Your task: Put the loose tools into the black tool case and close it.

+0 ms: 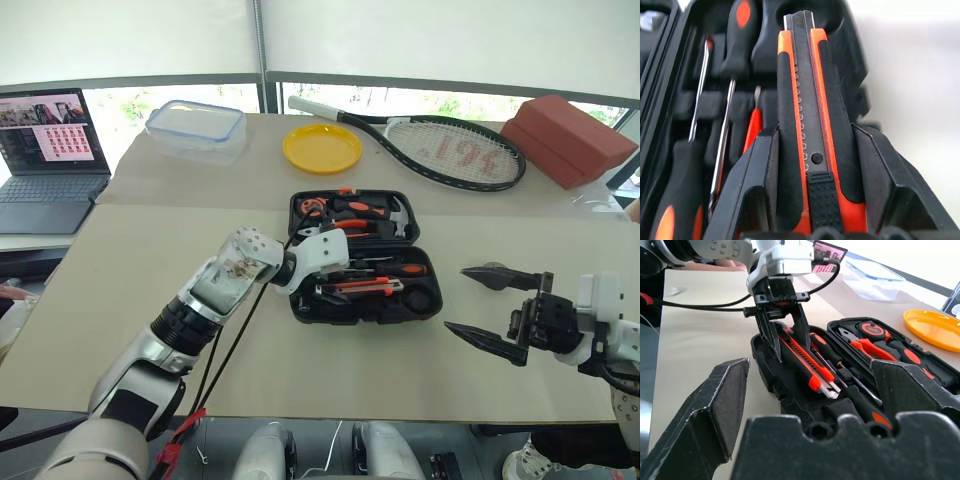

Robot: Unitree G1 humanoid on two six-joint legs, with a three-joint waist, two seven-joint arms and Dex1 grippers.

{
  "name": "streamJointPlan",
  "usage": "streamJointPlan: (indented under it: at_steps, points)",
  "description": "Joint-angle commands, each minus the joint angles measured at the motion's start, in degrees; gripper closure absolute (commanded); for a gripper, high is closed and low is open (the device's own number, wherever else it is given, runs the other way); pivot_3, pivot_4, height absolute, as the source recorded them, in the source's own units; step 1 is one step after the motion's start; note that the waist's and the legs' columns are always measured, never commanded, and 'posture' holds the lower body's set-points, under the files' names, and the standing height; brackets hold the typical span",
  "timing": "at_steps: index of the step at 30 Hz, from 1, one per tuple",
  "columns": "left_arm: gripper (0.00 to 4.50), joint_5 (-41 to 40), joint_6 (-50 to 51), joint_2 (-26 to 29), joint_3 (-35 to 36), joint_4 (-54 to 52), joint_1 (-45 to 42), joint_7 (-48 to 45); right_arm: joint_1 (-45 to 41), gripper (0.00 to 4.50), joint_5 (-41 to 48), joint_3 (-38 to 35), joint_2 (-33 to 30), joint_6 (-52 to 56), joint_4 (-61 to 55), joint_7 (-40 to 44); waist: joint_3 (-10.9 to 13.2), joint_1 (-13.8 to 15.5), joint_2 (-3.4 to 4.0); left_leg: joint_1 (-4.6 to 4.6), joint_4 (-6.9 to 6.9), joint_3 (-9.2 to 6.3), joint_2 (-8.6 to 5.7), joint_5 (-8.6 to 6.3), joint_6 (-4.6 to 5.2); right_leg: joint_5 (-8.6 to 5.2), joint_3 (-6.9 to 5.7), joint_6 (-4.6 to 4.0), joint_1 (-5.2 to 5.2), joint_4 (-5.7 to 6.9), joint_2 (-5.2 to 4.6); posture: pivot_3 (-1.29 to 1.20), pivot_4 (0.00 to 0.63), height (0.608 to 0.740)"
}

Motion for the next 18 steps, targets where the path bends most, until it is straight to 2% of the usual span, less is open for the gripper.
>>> streamJointPlan:
  at_steps: [1,8,18]
  points:
    - [2.78,2.1,-2.0,0.1,-1.5,0.0,-0.1,-0.3,-0.9,0.0,0.8,-1.4,0.1,-0.1,-1.4,-0.5,0.0,0.1,0.0,0.0,0.0,0.0,0.0,0.0,0.0,0.0,0.0,0.0,0.0,0.0,-0.01,0.0,0.15,0.74]
    - [2.78,5.1,-1.6,-0.2,-4.6,1.9,-0.1,-0.9,-1.4,0.0,0.8,-1.1,0.2,0.4,-1.9,-1.6,0.0,0.1,0.01,0.01,0.0,0.0,-0.01,0.0,0.01,0.0,0.0,0.0,0.02,-0.01,-0.01,0.0,0.15,0.74]
    - [2.78,4.5,0.0,-3.9,-4.0,3.6,0.6,-1.0,-2.6,0.0,1.3,-1.1,0.6,1.8,-2.8,-3.3,0.0,0.9,0.04,0.05,0.04,0.0,-0.06,-0.06,0.1,0.0,0.0,0.01,0.11,-0.02,-0.07,0.0,0.15,0.74]
